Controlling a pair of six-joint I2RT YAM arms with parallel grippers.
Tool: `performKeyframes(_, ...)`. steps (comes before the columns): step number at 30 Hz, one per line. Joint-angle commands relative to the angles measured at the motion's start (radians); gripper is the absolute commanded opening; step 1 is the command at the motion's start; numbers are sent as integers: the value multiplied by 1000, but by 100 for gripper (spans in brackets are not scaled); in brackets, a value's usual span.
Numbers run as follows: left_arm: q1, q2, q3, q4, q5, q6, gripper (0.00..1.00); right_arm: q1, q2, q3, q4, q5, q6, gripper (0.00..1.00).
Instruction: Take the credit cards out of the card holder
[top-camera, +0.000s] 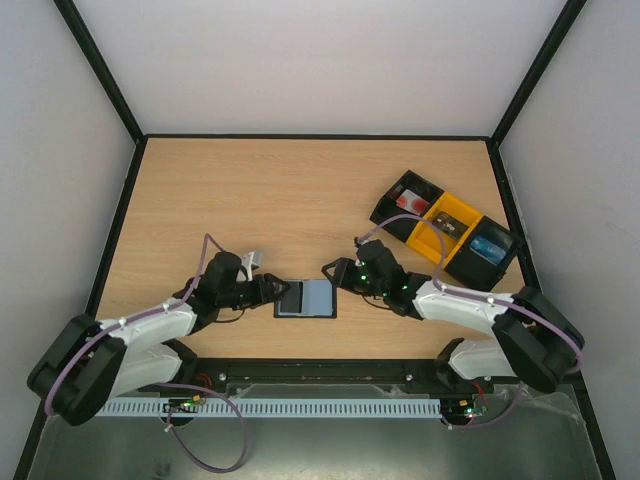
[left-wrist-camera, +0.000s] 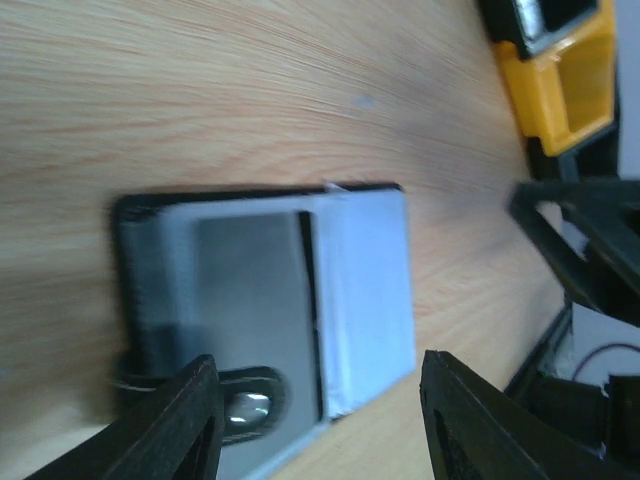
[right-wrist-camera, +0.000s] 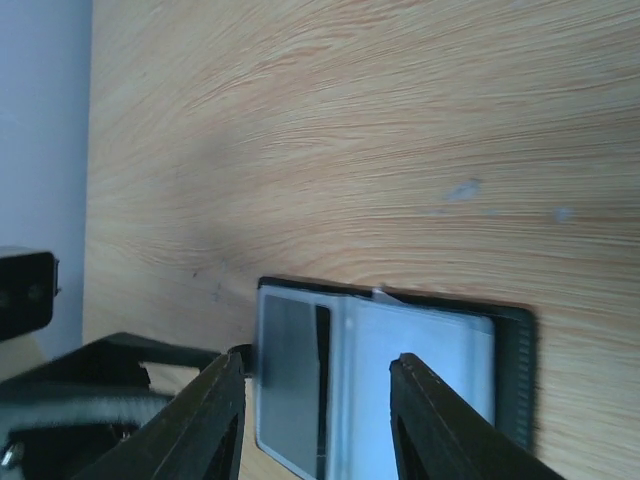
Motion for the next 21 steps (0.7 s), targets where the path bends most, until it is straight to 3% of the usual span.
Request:
performKeyframes(1,-94,-87,51,-5,-44,-31,56,36,83,45,156,46,23,40)
performKeyframes(14,-116,98,65,153,-34,-8,48,73,320,69,365,-48,81,35)
performKeyframes(18,-113,152,62,136,-58,9,44,78,385,79,372,-70,81,33)
performKeyframes(21,-97,189,69,74,-86,35,37,79,417,74,387,-87,76,26)
